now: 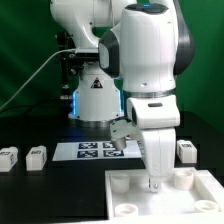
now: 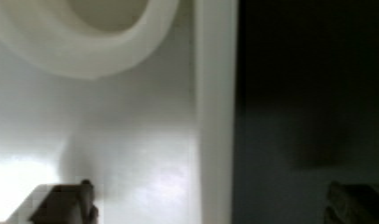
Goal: Assemble one leg
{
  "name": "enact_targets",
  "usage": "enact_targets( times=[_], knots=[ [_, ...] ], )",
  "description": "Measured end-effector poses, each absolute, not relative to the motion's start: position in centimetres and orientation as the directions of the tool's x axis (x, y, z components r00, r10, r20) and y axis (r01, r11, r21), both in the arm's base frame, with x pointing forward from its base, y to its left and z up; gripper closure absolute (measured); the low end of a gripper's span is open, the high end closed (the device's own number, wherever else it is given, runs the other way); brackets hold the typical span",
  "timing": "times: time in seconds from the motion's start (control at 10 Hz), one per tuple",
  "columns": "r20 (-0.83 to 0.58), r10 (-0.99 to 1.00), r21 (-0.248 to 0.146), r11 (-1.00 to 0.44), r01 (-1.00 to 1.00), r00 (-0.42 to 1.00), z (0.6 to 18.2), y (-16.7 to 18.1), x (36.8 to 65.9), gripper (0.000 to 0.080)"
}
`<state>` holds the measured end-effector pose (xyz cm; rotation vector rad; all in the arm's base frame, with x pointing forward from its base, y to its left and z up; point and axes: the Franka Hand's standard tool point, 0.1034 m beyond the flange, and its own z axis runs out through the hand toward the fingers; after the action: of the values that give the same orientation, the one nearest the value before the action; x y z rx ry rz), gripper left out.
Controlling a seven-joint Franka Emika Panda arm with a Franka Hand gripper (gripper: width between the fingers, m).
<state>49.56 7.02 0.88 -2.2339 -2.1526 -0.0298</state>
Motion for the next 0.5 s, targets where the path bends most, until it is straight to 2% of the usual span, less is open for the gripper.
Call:
enact_targets(
  times=[0.2,0.5],
  knots=[
    [0.04,0.995,-0.015,-0.088,0.996,0.089,1.1,7.1,49.5,0.015],
    [0.036,0.954,0.007,-0.298,0.955,0.297,4.0,8.9,48.4,0.015]
  ],
)
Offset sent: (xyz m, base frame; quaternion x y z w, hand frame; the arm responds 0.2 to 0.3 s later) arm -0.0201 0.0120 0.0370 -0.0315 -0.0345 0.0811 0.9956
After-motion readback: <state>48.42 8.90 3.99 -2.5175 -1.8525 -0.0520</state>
